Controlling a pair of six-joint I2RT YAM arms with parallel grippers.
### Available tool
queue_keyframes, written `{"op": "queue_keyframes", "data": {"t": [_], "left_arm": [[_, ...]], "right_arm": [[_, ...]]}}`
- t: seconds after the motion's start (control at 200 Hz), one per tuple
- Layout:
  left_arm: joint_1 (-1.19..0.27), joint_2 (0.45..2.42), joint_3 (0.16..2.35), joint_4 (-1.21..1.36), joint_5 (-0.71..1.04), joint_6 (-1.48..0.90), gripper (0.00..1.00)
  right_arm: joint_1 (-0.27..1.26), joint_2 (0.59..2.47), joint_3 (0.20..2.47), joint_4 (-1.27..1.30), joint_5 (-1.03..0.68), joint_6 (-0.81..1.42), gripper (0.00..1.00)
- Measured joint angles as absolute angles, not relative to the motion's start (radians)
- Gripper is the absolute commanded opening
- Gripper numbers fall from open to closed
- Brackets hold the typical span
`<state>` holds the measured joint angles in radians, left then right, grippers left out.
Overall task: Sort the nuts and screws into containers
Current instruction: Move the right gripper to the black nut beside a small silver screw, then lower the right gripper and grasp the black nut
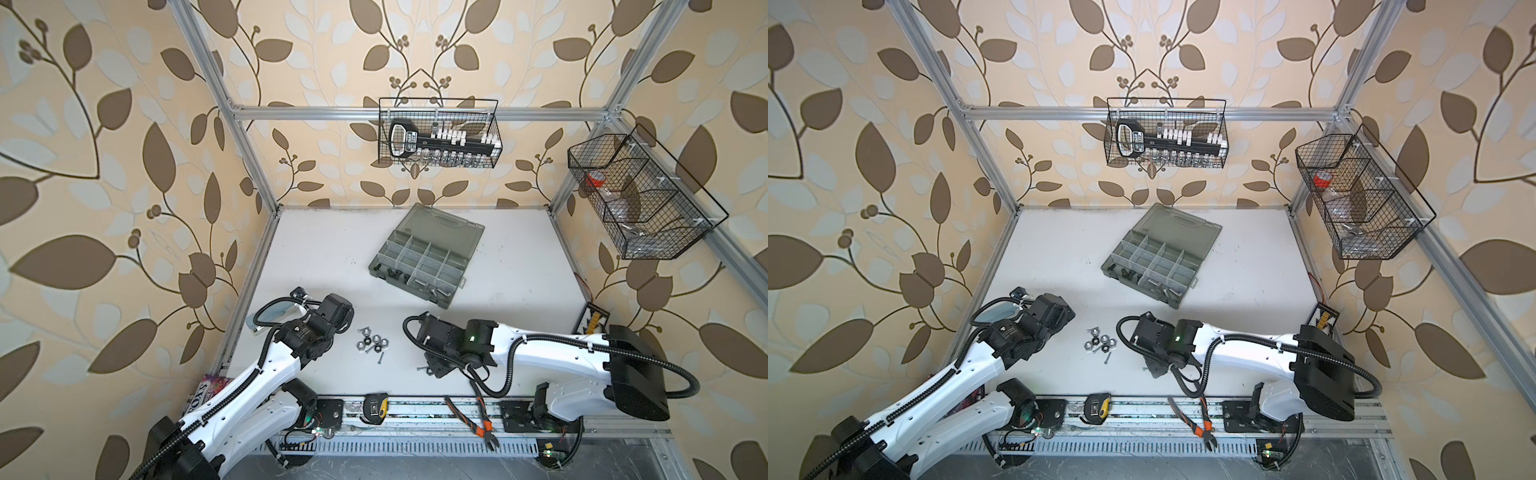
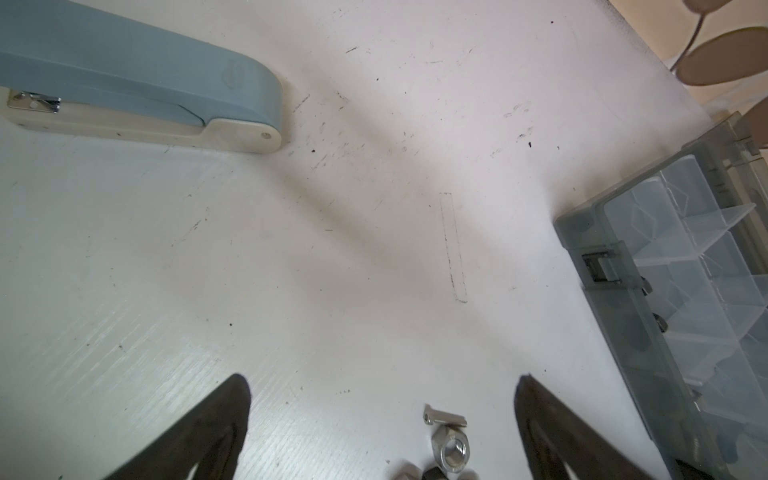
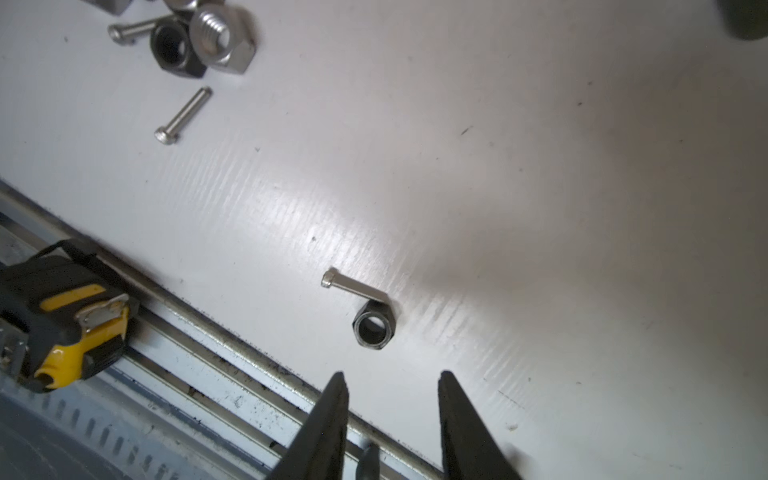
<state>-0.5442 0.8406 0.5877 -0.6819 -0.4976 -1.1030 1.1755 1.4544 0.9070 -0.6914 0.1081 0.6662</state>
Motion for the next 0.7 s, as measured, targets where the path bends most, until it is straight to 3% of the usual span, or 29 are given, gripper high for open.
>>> {"op": "queue_keyframes", "data": {"t": [0.25, 0.7], "left_arm": [[-0.544, 0.839, 0.588, -0.689, -0.498, -1.109, 0.99], [-0.544, 0.824, 0.588, -0.693, -0.498, -1.111, 0.99]], "right_arm": [[1.23, 1.586, 0.907, -0.696, 0.123, 0.672, 0.42], [1.23, 1.645, 0.91, -0.667, 0.135, 0.67, 0.42]]}}
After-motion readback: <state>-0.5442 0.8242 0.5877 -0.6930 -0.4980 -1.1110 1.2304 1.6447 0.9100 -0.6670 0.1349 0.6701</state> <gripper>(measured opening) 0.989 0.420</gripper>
